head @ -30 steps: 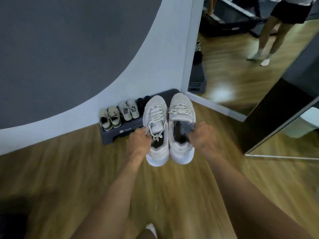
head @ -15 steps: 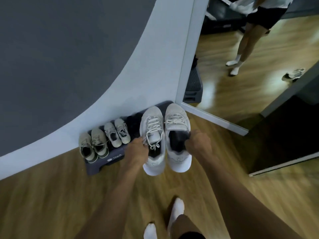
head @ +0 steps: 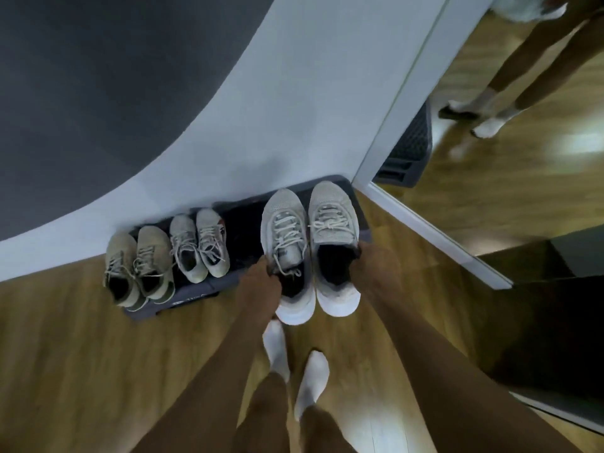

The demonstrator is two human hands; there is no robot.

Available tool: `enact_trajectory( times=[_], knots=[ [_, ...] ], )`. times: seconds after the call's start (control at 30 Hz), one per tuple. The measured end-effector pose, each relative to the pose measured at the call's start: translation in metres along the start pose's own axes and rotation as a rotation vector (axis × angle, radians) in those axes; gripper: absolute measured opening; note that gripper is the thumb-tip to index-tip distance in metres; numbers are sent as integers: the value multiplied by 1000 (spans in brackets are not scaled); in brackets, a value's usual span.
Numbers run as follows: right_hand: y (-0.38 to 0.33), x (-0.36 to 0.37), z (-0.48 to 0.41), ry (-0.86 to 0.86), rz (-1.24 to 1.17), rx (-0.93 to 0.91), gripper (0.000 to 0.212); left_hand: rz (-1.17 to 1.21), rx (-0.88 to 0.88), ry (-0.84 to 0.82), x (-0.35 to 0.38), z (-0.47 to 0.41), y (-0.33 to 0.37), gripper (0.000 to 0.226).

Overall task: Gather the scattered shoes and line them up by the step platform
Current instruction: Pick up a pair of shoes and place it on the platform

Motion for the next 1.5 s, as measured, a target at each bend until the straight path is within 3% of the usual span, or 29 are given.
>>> enact_trajectory(
  times=[0.2,0.4,0.73,1.2,1.4,1.5],
  knots=[
    [-5,54,-125,-2,34,-32,20,45,-64,-70,47,-121,-15,39],
    [1,120,-238,-51,102,-66,11,25,-111,-34,106,-226,-45,37],
    [5,192,-351,-87,90,-89,24,8,-204,-13,177,-325,-85,38],
    [7,233,-387,-141,-17,-91,29,96,-289,98,205,-348,-97,50],
    [7,234,-383,-181,-92,-19,25,117,-408,-86,206,-351,-84,49],
    [2,219,-361,-205,-120,5,36,35,-360,-113,188,-340,-58,47]
  ],
)
Point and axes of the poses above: each hand's wrist, its own z-axis away from the middle knuckle, its own x-axis out of the palm, y = z × x, the point moved 3 cm from there along -z, towards the middle knuckle, and after that the axes turned 8 degrees about z, right-handed, at the moved point
